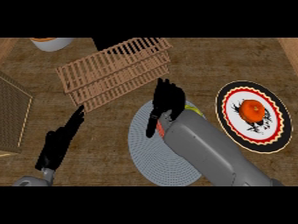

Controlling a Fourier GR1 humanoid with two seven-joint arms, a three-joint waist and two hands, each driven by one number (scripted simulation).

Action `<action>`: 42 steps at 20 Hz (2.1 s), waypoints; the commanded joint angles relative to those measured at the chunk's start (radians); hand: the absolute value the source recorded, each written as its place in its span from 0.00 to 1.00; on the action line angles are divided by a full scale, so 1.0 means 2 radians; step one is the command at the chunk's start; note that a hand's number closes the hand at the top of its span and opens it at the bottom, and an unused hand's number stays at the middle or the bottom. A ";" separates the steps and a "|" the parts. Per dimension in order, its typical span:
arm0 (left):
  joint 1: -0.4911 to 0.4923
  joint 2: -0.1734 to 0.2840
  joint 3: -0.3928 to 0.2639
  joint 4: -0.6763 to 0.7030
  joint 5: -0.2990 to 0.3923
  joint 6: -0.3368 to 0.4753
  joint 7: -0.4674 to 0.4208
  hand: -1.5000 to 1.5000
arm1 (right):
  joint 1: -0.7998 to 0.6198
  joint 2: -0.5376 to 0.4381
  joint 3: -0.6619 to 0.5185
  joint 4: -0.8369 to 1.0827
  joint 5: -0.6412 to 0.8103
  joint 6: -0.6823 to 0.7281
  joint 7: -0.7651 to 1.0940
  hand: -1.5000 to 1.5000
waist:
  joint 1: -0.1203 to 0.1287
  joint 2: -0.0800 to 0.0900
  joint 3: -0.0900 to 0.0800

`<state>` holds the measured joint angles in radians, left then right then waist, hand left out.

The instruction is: Pick the sweet potato from the placemat and place it in the tiered shelf

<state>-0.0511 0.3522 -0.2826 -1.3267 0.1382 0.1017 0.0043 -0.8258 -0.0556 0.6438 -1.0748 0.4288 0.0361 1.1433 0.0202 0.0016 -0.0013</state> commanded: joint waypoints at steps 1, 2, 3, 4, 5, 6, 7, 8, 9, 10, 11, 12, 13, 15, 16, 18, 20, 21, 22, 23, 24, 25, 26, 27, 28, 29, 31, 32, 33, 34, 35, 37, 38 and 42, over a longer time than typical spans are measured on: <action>0.008 -0.001 0.006 -0.001 0.001 -0.006 -0.013 0.50 | 0.000 0.026 0.016 0.039 -0.003 -0.003 0.088 0.00 | 0.000 0.000 0.000; -0.007 -0.008 0.006 0.009 0.000 -0.005 -0.002 0.50 | -0.004 0.027 0.013 0.048 -0.006 0.013 0.084 0.00 | -0.003 0.000 0.000; -0.010 -0.002 0.006 -0.008 0.002 -0.011 0.007 0.50 | -0.042 0.027 0.010 0.068 -0.026 0.004 0.103 0.00 | 0.007 0.001 0.000; 0.001 -0.001 0.001 -0.012 -0.004 -0.010 0.007 0.50 | -0.033 0.027 0.024 0.059 -0.036 -0.005 0.111 0.00 | 0.006 0.000 0.000; 0.014 -0.002 0.001 -0.019 -0.010 0.002 0.007 0.50 | -0.014 0.027 0.015 0.049 -0.015 -0.002 0.108 0.00 | -0.002 -0.002 0.001; -0.001 0.005 0.018 -0.006 0.007 -0.016 0.015 0.50 | 0.007 0.027 0.042 0.031 -0.009 -0.021 0.109 0.00 | -0.004 -0.002 0.000; 0.004 -0.004 0.011 -0.010 -0.003 -0.005 0.010 0.50 | -0.030 0.027 0.024 0.074 -0.015 -0.007 0.105 0.00 | 0.001 0.000 0.000; -0.006 -0.021 0.002 0.005 -0.011 0.002 0.004 0.50 | -0.035 0.027 0.024 0.089 -0.012 -0.010 0.096 0.00 | 0.000 0.001 0.000; -0.004 0.006 0.026 0.020 0.004 -0.026 -0.014 0.50 | -0.032 0.027 0.039 0.064 -0.011 0.007 0.121 0.00 | -0.003 -0.001 0.000; -0.006 -0.003 0.014 -0.005 -0.011 -0.005 0.005 0.50 | -0.025 0.027 0.047 0.070 -0.004 -0.006 0.116 0.00 | -0.002 -0.001 0.000; -0.021 -0.012 0.012 0.002 -0.008 -0.006 0.021 0.50 | -0.036 0.027 0.048 0.090 -0.009 -0.009 0.115 0.00 | 0.000 0.000 0.000; 0.007 0.002 0.008 -0.023 -0.012 -0.013 0.014 0.50 | -0.033 0.027 0.046 0.081 -0.004 -0.012 0.121 0.00 | 0.000 -0.002 0.001; 0.029 0.004 0.015 -0.039 -0.009 -0.003 0.017 0.50 | -0.027 0.017 0.020 0.062 0.004 0.022 0.111 0.00 | -0.007 -0.004 0.001; 0.004 0.005 0.025 0.003 -0.001 -0.030 -0.007 0.50 | -0.034 0.027 0.043 0.096 -0.004 -0.001 0.112 0.00 | -0.002 0.000 0.000; -0.016 -0.016 0.022 0.023 -0.010 -0.013 0.001 0.50 | -0.023 0.027 0.050 0.106 0.002 -0.004 0.092 0.00 | -0.005 0.000 0.000; 0.007 -0.023 0.006 -0.010 -0.022 -0.004 0.010 0.50 | -0.018 0.027 0.037 0.100 0.008 0.000 0.095 0.00 | -0.005 -0.001 0.001; -0.004 -0.017 0.013 -0.013 -0.031 0.001 0.015 0.50 | -0.025 0.027 0.040 0.096 -0.001 0.007 0.103 0.00 | -0.003 -0.001 0.001; 0.006 -0.022 0.011 -0.011 -0.024 -0.008 0.011 0.50 | -0.024 0.027 0.036 0.110 0.007 0.004 0.092 0.00 | -0.003 -0.001 0.001; -0.008 -0.002 0.036 -0.006 -0.007 -0.026 0.016 0.50 | -0.009 0.027 0.044 0.109 0.009 -0.002 0.089 0.00 | -0.004 -0.001 0.000; 0.024 -0.008 0.022 -0.024 -0.019 -0.016 0.006 0.50 | 0.008 0.027 0.047 0.106 0.023 -0.004 0.081 0.00 | -0.005 -0.002 0.001; 0.006 -0.027 0.015 -0.011 -0.031 -0.001 0.007 0.50 | 0.003 0.027 0.045 0.116 0.017 -0.002 0.079 0.00 | -0.005 -0.001 0.001; -0.012 -0.013 0.027 -0.024 -0.015 -0.018 0.043 0.50 | 0.000 0.027 0.057 0.099 0.009 0.004 0.099 0.00 | -0.004 -0.001 0.001; -0.007 -0.025 0.027 0.013 -0.028 -0.013 -0.003 0.50 | 0.026 0.027 0.060 0.096 0.026 -0.012 0.080 0.00 | -0.009 -0.001 0.000; 0.020 -0.023 0.018 -0.034 -0.026 -0.007 0.025 0.50 | 0.029 0.027 0.057 0.093 0.025 -0.010 0.088 0.00 | -0.006 -0.002 0.001; -0.014 -0.012 0.043 0.007 -0.020 -0.022 0.009 0.50 | -0.006 0.027 0.052 0.113 0.006 -0.002 0.083 0.00 | -0.002 0.000 0.000; -0.004 -0.016 0.037 -0.011 -0.013 -0.030 0.022 0.50 | -0.006 0.027 0.049 0.124 0.013 -0.005 0.075 0.00 | -0.002 0.000 0.001; 0.009 -0.022 0.025 -0.029 -0.030 -0.019 0.023 0.50 | 0.009 0.027 0.036 0.148 0.027 -0.007 0.047 0.00 | -0.005 -0.001 0.001; 0.026 -0.016 0.025 -0.049 -0.029 -0.020 0.027 0.50 | 0.001 0.027 0.059 0.141 0.009 -0.004 0.066 0.00 | 0.002 -0.001 0.001; -0.004 -0.027 0.034 0.021 -0.035 -0.023 -0.009 0.50 | 0.020 0.027 0.068 0.150 0.007 -0.028 0.047 0.00 | -0.001 0.001 0.000; 0.006 -0.037 0.024 -0.003 -0.039 -0.017 0.007 0.50 | 0.019 0.027 0.077 0.133 0.008 -0.023 0.062 0.00 | -0.001 0.000 0.001; -0.028 -0.026 0.042 0.021 -0.035 -0.023 0.013 0.50 | -0.018 0.027 0.040 0.199 0.006 -0.011 0.020 0.00 | 0.000 0.002 0.001; 0.016 -0.021 0.044 -0.002 -0.019 -0.045 -0.007 0.50 | -0.008 0.027 0.036 0.174 0.003 0.004 0.037 0.00 | -0.002 0.000 0.001; 0.008 -0.029 0.032 -0.013 -0.041 -0.026 0.006 0.50 | -0.002 0.028 0.073 0.172 -0.020 -0.042 0.043 0.00 | 0.006 0.002 0.001; 0.025 -0.024 0.046 -0.013 -0.040 -0.046 -0.004 0.50 | -0.002 0.027 0.086 0.188 -0.014 -0.024 -0.015 1.00 | 0.002 0.001 0.001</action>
<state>-0.0213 0.2922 -0.2136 -1.3524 0.0590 0.0409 0.0138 -0.8272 -0.0149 0.7756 -0.7248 0.4241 0.0036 1.0767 0.0223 -0.0017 -0.0021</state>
